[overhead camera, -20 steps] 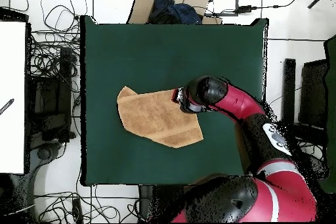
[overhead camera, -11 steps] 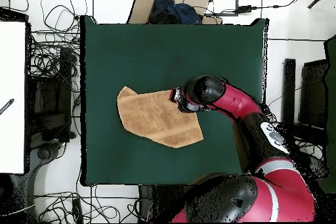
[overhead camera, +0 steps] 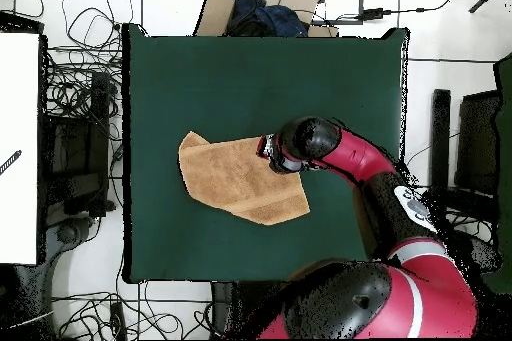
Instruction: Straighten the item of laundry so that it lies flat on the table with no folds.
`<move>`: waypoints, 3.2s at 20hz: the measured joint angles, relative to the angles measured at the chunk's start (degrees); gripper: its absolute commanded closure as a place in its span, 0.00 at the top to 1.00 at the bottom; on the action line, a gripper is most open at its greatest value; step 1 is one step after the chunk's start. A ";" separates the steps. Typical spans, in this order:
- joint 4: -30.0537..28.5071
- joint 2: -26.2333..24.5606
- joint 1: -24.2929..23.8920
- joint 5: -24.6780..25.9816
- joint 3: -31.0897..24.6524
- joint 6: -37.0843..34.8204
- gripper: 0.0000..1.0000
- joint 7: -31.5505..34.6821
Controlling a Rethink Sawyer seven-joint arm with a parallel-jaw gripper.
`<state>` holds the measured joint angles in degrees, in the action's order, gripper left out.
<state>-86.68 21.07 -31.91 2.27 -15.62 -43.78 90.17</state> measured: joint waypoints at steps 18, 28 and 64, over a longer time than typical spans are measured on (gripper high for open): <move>-0.03 -0.27 0.01 -0.01 -0.02 0.37 1.00 0.00; -0.04 -0.47 0.13 -0.01 0.02 1.57 1.00 0.00; 4.56 -3.02 3.49 -0.13 0.53 1.56 1.00 0.00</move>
<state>-82.12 18.05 -28.43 2.14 -15.08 -42.22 90.17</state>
